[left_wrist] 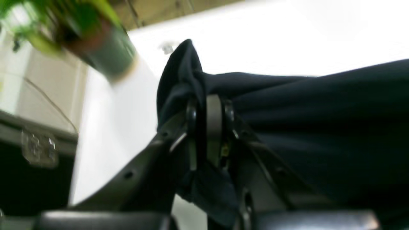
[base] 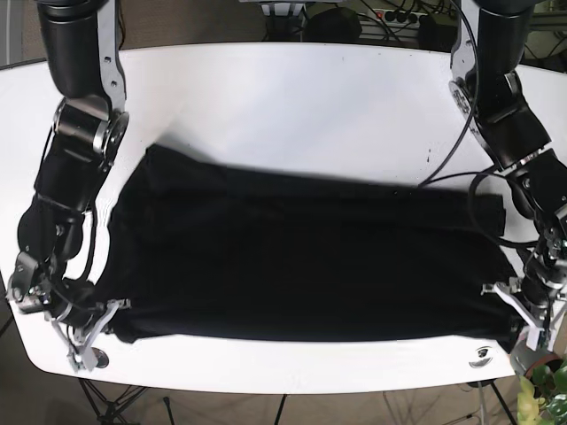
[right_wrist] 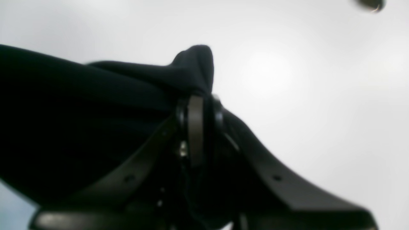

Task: Fold the T-shirt properly
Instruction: 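Lift the shirt with both grippers and swing it toward the table edge, then drag the shirt back across the table with both grippers and lay it flat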

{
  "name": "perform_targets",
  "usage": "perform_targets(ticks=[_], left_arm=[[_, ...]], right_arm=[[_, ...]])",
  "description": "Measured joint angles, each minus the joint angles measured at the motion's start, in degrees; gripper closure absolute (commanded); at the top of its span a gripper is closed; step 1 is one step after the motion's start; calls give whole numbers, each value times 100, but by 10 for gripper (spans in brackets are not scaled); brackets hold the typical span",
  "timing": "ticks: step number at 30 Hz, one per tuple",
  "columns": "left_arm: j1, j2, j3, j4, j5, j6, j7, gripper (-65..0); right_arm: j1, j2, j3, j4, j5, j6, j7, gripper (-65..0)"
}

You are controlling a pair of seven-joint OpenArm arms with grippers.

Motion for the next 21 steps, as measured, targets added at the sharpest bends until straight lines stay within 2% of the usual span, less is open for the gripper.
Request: perform_targets(ticks=[5, 9, 15, 19, 21], left_arm=[[-872, -35, 474, -109, 118, 48, 133, 0], [-1469, -13, 531, -114, 55, 31, 146, 0], [-2256, -50, 505, -114, 33, 50, 308, 0], [-2516, -57, 509, -85, -11, 50, 282, 0], [-2500, -90, 494, -63, -70, 24, 286, 0]], right_arm=[[973, 160, -651, -20, -24, 4, -175, -22], [1805, 195, -817, -9, 24, -2, -507, -22], [2813, 365, -1084, -116, 37, -2, -656, -22], [2955, 400, -1126, -120, 72, 2, -761, -22], [2881, 431, -1123, -162, 72, 173, -892, -22]])
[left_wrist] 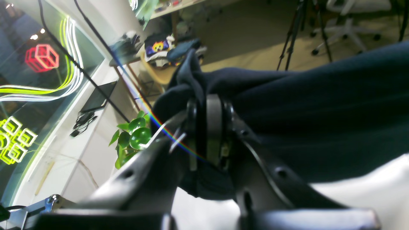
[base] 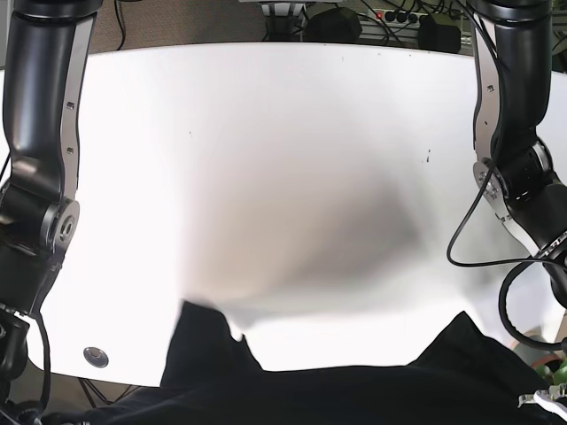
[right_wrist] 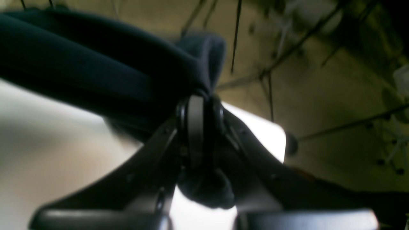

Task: Fold the T-shirt properly
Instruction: 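Drag the shirt back across the table with both grippers and lay it flat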

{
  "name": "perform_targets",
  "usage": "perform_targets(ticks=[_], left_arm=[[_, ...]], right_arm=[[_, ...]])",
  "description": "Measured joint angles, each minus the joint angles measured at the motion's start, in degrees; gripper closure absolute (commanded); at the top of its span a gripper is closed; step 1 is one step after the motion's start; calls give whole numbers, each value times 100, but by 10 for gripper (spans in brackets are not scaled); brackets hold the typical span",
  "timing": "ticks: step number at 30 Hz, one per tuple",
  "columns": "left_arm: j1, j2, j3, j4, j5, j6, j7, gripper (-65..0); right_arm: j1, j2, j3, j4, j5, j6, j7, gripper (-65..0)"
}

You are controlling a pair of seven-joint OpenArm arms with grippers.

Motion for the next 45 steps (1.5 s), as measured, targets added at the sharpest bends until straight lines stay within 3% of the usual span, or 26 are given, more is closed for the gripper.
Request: perform_targets(ticks=[4, 6, 10, 14, 20, 28, 38, 45], left_arm=[[227, 2, -11, 9, 9, 0, 46, 0], [439, 15, -7, 11, -22, -37, -2, 0], [968, 28, -24, 0, -4, -39, 44, 0], [1567, 72, -205, 146, -70, -79, 15, 0], [2621, 81, -533, 293, -57, -564, -46, 0], [3987, 181, -822, 490, 31, -680, -372, 0], [4953, 208, -1163, 507, 127, -728, -400, 0], [5576, 227, -1641, 680, 44, -748, -407, 0]], right_arm=[[-162, 17, -2, -39, 42, 299, -212, -22], [-269, 63, 63, 68, 94, 341, -227, -22], [-1005, 151, 586, 863, 568, 332, -173, -22], [-2000, 133, 883, 1154, 678, 356, -411, -22], [-3650, -116, 1668, 1788, 988, 361, -472, -22], [-5248, -540, 2435, 2542, 1314, 319, -457, -22], [-6690, -933, 2741, 3154, 2216, 275, -439, -22], [-7519, -1047, 3060, 3298, 2837, 275, -459, -24]])
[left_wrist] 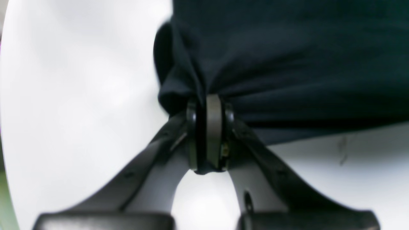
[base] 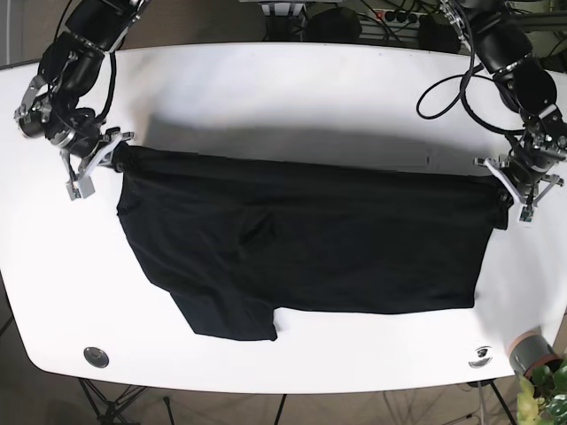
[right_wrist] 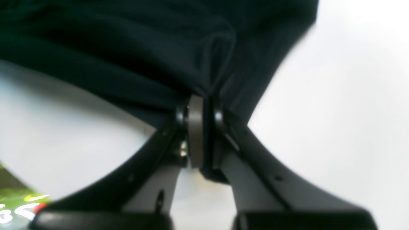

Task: Fold the T-shirt properly
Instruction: 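Drag the shirt back across the table with both grippers and lay it flat, then release the shirt and move both grippers down its sides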

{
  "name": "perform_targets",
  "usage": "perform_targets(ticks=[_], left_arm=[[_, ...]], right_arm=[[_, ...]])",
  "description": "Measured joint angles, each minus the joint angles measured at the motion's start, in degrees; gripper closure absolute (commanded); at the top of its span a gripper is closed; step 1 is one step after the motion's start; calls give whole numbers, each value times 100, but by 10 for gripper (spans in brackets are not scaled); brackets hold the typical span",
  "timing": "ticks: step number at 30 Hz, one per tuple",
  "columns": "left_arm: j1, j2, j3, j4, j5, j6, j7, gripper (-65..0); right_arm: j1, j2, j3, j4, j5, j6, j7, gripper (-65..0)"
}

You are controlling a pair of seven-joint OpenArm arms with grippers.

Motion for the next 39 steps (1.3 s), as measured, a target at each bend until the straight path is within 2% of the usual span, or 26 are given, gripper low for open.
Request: perform_targets(ticks=[7, 17, 21, 22, 24, 25, 27, 29, 31, 34, 38, 39], left_arm=[[560, -4, -293, 17, -20, 2, -39, 0], [1432, 15, -721, 208, -63, -44, -46, 0], [1812, 15, -730, 407, -61, -48, -37, -7], [1886, 13, -728, 439, -37, -37, -48, -44], [2009, 9, -730, 485, -11, -17, -44, -128], [2048, 7, -730, 487, 11, 0, -44, -186], [2081, 9, -732, 494, 101, 4, -37, -297], [2081, -4, -743, 494, 131, 24, -22, -375], [2068, -24, -752, 496, 127, 24, -26, -396], [2059, -55, -752, 549, 83, 22, -24, -396], [2044, -151, -756, 918, 61, 22, 22, -396], [1996, -166, -780, 1082, -2, 31, 59, -396]], right_arm=[[-638, 22, 42, 15, 643, -2, 22, -25], [-1598, 295, 7, 17, 1438, 0, 13, -36], [-1939, 446, 0, 22, 1591, -2, 2, -176], [-2006, 468, 2, 33, 1600, -4, 22, -246], [-2197, 474, 31, 177, 1589, -15, 11, -346], [-2258, 472, 39, 306, 1550, -37, 20, -412], [-2439, 472, 44, 636, 1547, -20, -7, -510], [-2522, 455, 55, 968, 1532, -22, -2, -571], [-2535, 439, 52, 1309, 1547, -20, 0, -582], [-2468, 452, 55, 1628, 1617, -24, 79, -560], [-2151, 428, 50, 1611, 1543, -44, 39, -528], [-2039, 424, 39, 1556, 1488, -109, 39, -526]])
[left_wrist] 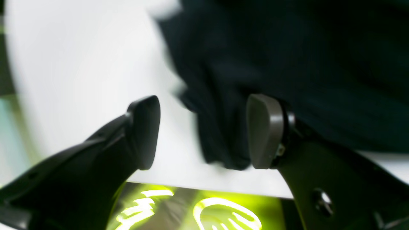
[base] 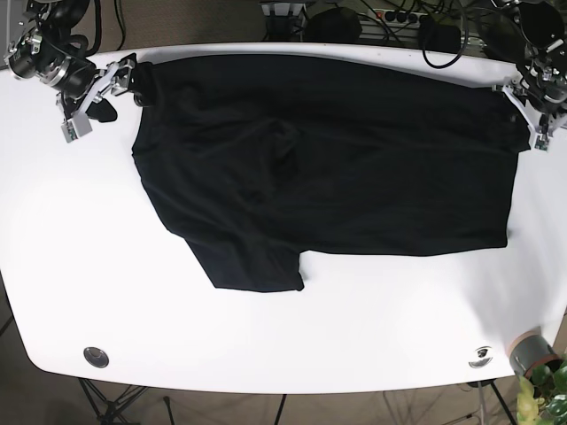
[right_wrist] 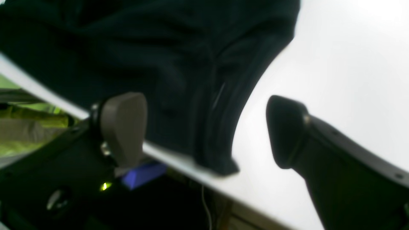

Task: Fold the T-shirt properly
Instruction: 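Release the shirt and move both grippers down its sides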

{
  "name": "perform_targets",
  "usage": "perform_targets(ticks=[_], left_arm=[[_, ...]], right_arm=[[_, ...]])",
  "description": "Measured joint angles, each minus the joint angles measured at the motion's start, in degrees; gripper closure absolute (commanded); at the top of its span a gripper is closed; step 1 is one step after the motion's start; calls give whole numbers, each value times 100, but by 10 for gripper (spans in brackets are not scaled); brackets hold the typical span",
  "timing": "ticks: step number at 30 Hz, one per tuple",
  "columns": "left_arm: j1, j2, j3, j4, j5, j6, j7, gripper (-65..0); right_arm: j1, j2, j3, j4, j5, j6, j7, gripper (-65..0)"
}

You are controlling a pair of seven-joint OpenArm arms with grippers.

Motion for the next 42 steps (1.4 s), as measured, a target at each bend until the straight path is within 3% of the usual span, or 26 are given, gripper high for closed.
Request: perform_targets(ticks=[4, 6, 11, 17, 22, 26, 29, 42], left_arm=[[-269, -42, 0, 400, -352, 13, -109, -396], [-361, -39, 24, 535, -461, 7, -151, -396], [-743, 13, 20, 568, -306, -9, 20, -396], [-1451, 39, 79, 225, -409, 13, -144, -396], [-1746, 120, 308, -201, 146, 4, 7, -396], [-1891, 96, 310, -223, 247, 13, -90, -396], [-1912, 85, 310, -256, 271, 15, -105, -396], [-2046, 107, 310, -748, 319, 13, -85, -401]], right_arm=[[472, 4, -81, -127, -363, -354, 2, -531], [719, 35, -297, -179, -732, -404, 11, -528], [1340, -2, -741, -603, -1272, -404, 15, -526], [2011, -114, -955, -1294, -1729, -413, 164, -526], [2599, -133, -1287, -1961, -2243, -424, 450, -526], [2979, -155, -1340, -2540, -2472, -420, 857, -526], [3191, -140, -1311, -3021, -2920, -474, 1056, -526], [3283, -205, -1469, -3685, -3088, -431, 1604, -525]])
